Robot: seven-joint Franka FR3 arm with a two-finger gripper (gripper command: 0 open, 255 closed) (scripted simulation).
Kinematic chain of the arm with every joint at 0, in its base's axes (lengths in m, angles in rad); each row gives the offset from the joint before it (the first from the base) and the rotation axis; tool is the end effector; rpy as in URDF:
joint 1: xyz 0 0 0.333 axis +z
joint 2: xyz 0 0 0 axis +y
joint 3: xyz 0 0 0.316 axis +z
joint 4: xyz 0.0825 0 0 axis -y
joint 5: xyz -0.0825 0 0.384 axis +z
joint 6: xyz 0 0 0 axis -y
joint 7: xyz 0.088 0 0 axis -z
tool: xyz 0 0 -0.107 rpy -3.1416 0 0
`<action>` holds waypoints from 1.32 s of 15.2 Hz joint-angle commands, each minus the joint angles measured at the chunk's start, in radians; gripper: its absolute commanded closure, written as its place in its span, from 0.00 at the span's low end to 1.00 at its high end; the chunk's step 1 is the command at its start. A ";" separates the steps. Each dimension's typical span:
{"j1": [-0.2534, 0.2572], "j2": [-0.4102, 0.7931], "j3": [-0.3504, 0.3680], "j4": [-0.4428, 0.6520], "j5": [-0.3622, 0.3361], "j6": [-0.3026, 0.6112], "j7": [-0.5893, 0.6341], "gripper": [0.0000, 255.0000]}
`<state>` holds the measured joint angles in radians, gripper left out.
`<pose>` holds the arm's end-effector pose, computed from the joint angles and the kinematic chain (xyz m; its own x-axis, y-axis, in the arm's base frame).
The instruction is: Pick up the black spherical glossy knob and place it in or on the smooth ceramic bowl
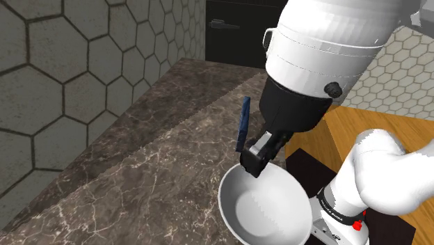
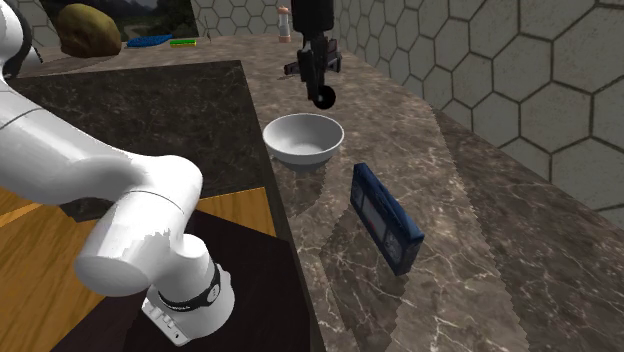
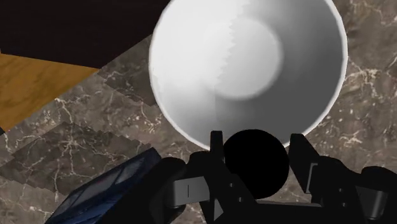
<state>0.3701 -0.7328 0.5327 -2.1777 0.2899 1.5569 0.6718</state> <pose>0.1494 0.3354 0.6083 0.9898 0.1275 0.0634 0.1263 -0.9917 0.0225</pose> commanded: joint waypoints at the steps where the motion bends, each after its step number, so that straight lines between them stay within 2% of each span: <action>1: 0.028 -0.056 0.001 -0.027 0.023 -0.027 0.020 1.00; 3: 0.048 -0.095 0.002 -0.042 0.038 -0.049 0.035 1.00; 14: 0.070 -0.133 0.041 -0.206 0.079 0.078 0.027 1.00; 15: 0.069 -0.131 0.038 -0.194 0.076 0.068 0.029 1.00; 16: 0.069 -0.131 0.038 -0.194 0.076 0.068 0.029 0.00; 20: 0.080 -0.086 -0.037 -0.338 0.211 0.174 -0.033 0.00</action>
<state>0.4432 -0.8238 0.5134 -2.4819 0.4630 1.7108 0.6512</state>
